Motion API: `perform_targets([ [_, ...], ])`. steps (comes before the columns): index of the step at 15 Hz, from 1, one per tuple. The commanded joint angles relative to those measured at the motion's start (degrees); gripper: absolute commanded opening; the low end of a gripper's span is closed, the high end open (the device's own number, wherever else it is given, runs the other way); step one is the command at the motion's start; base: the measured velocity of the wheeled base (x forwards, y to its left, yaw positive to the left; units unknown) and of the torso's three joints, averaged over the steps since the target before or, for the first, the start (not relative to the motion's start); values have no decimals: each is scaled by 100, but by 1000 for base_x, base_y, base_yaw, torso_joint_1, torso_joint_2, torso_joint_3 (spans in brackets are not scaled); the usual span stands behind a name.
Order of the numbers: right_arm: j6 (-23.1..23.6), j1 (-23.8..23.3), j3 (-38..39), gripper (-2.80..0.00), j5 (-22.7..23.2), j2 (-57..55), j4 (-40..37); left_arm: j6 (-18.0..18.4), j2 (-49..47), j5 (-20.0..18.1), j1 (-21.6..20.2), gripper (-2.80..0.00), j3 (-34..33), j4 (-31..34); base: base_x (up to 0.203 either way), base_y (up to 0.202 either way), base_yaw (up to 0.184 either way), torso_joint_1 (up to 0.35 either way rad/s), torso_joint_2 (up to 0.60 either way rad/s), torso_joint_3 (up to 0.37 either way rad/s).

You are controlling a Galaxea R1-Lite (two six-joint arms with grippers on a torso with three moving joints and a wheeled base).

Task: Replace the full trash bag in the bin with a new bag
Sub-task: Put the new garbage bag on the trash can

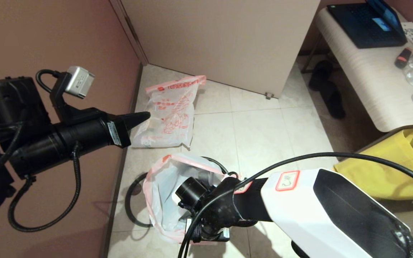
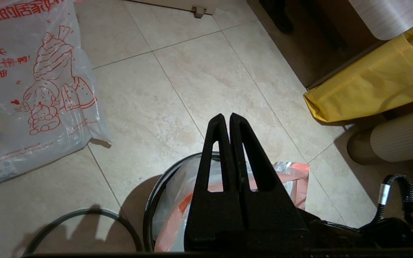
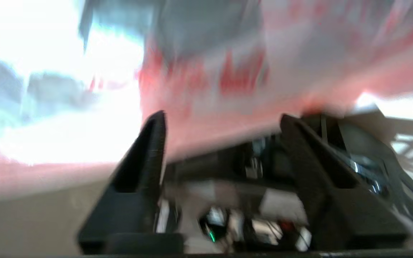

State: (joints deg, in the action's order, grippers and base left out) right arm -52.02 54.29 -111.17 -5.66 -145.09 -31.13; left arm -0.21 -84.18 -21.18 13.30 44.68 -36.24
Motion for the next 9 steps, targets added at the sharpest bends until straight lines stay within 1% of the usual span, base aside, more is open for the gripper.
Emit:
perform_targets([
  [1,-137,-96,-168,0,-156,-333,170,4,24,-1,6,-280,-3,-23,0,0,0,0,0,0],
  [2,-221,-175,-168,0,-170,-322,192,13,24,-1,6,-280,-3,-23,0,0,0,0,0,0],
  [3,-229,-237,-168,0,-198,-313,187,13,24,-1,6,-280,-12,-23,0,0,0,0,0,0],
  [6,-239,-461,-168,0,-482,-318,196,21,50,-1,14,-280,-12,-23,0,0,0,0,0,0],
  [9,-221,-604,-177,0,-576,-371,310,22,59,-1,15,-280,-21,-23,0,0,0,0,0,0],
])
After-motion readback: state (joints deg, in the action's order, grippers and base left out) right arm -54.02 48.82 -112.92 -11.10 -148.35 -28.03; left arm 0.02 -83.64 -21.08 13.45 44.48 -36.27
